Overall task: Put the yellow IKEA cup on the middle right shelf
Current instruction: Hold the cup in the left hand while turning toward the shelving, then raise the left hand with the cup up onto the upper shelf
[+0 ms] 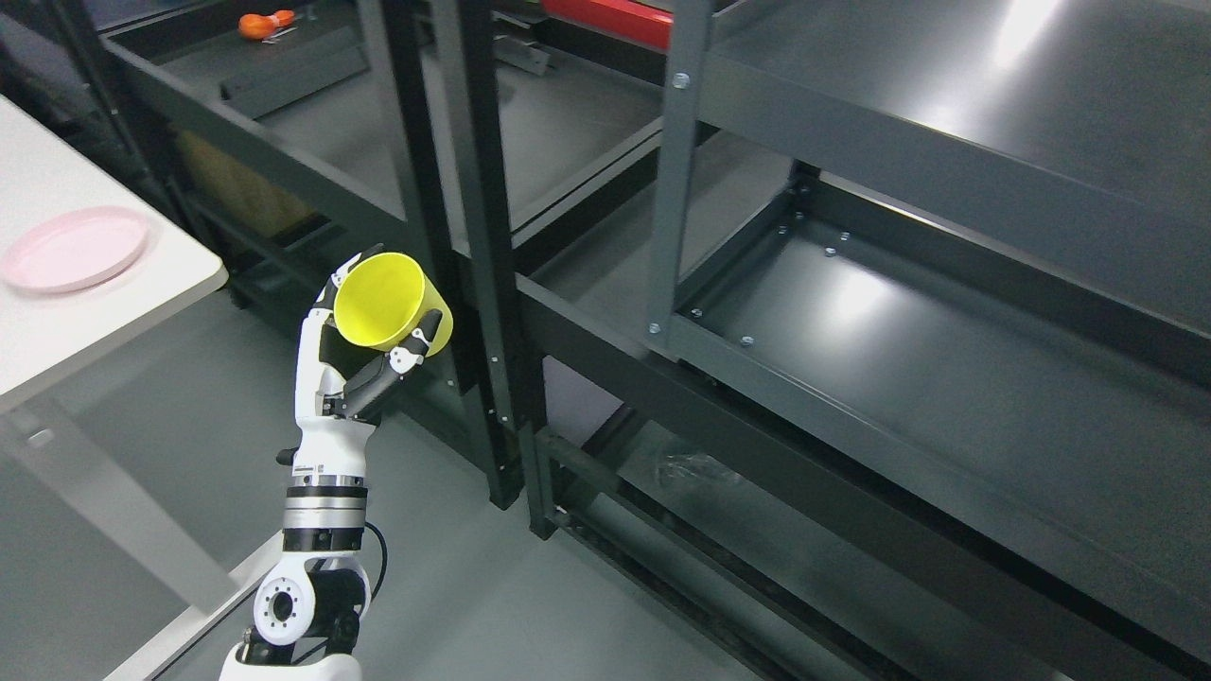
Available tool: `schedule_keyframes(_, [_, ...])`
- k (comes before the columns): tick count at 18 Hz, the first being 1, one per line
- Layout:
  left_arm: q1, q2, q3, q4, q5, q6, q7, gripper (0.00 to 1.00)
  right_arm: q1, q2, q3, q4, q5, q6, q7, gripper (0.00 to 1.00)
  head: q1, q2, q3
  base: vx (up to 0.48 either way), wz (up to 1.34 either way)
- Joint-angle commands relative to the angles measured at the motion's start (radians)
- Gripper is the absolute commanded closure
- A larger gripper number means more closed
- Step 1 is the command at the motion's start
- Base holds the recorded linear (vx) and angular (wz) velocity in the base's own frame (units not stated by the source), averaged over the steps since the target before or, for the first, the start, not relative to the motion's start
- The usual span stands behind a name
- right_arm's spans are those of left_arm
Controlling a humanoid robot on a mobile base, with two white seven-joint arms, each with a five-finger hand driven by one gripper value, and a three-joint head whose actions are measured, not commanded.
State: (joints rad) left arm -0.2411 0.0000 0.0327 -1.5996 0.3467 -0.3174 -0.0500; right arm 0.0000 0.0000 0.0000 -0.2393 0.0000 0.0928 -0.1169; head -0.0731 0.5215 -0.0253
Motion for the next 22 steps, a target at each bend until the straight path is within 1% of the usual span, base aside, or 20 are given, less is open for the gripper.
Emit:
schedule_keyframes(1, [-0.003, 0.017, -0.048, 0.0, 0.0, -0.002, -0.001, 0.99, 0.014, -0.017, 0.017, 0.0, -0.025, 0.001, 0.0, 0.01, 0.0, 0.0, 0.0, -0.013, -0.6])
schedule_keyframes(8, [-0.004, 0.017, -0.167, -0.003, 0.0, -0.077, -0.001, 0.99, 0.014, -0.017, 0.017, 0.0, -0.025, 0.001, 0.0, 0.01, 0.0, 0.0, 0.0, 0.02, -0.5])
schedule_keyframes(12, [0.017, 0.017, -0.287, -0.034, 0.0, -0.141, -0.002, 0.98, 0.014, -0.017, 0.017, 0.0, -0.025, 0.001, 0.0, 0.01, 0.0, 0.0, 0.0, 0.021, -0.19])
schedule_keyframes(15, [0.042, 0.017, -0.367, -0.074, 0.0, -0.222, -0.005, 0.98, 0.014, -0.017, 0.017, 0.0, -0.025, 0.001, 0.0, 0.01, 0.0, 0.0, 0.0, 0.011, -0.07])
schedule_keyframes(17, [0.061, 0.017, -0.442, -0.103, 0.0, -0.32, -0.011, 0.98, 0.014, -0.017, 0.017, 0.0, -0.025, 0.001, 0.0, 0.01, 0.0, 0.0, 0.0, 0.026, -0.11])
schedule_keyframes(19, [0.075, 0.017, -0.485, -0.128, 0.0, -0.4, -0.042, 0.98, 0.014, -0.017, 0.017, 0.0, -0.025, 0.001, 0.0, 0.01, 0.0, 0.0, 0.0, 0.02, -0.15])
schedule_keyframes(21, [0.069, 0.017, -0.5, -0.16, 0.0, -0.442, -0.065, 0.98, 0.014, -0.017, 0.017, 0.0, -0.025, 0.001, 0.0, 0.01, 0.0, 0.0, 0.0, 0.018, -0.12])
schedule_keyframes(22, [0.059, 0.017, -0.529, -0.169, 0.0, -0.468, -0.073, 0.98, 0.014, -0.017, 0.017, -0.002, -0.025, 0.001, 0.0, 0.01, 0.0, 0.0, 0.0, 0.005, -0.04])
